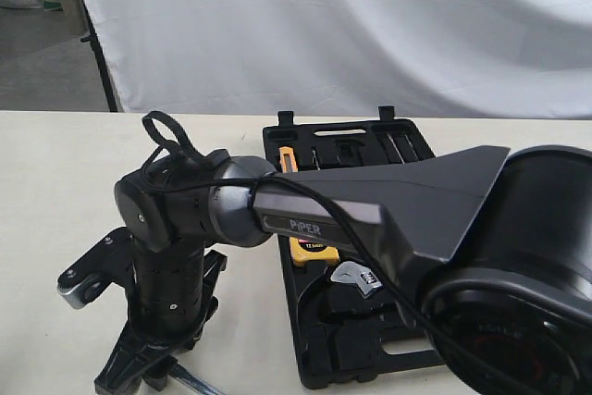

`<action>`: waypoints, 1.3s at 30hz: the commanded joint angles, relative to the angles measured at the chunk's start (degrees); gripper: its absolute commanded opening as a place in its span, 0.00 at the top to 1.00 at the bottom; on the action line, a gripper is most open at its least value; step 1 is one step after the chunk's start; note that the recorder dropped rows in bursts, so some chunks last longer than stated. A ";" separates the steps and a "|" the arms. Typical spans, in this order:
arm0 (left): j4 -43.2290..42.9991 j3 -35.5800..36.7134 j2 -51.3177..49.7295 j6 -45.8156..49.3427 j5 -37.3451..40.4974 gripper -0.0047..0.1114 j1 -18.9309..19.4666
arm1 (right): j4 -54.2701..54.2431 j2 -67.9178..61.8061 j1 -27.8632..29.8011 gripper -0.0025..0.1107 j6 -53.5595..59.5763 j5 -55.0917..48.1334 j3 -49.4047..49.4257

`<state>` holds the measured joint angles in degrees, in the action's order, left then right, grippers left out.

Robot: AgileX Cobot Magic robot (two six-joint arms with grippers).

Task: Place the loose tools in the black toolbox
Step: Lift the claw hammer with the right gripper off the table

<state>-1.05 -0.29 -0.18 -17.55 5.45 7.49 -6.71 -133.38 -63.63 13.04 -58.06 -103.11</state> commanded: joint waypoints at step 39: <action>-0.25 -0.15 0.18 -0.27 -0.41 0.95 1.45 | -0.56 2.16 0.13 0.98 5.39 -11.90 -0.74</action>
<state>-1.05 -0.29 -0.18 -17.55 5.45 7.49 -7.63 -133.32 -63.63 16.86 -68.72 -103.86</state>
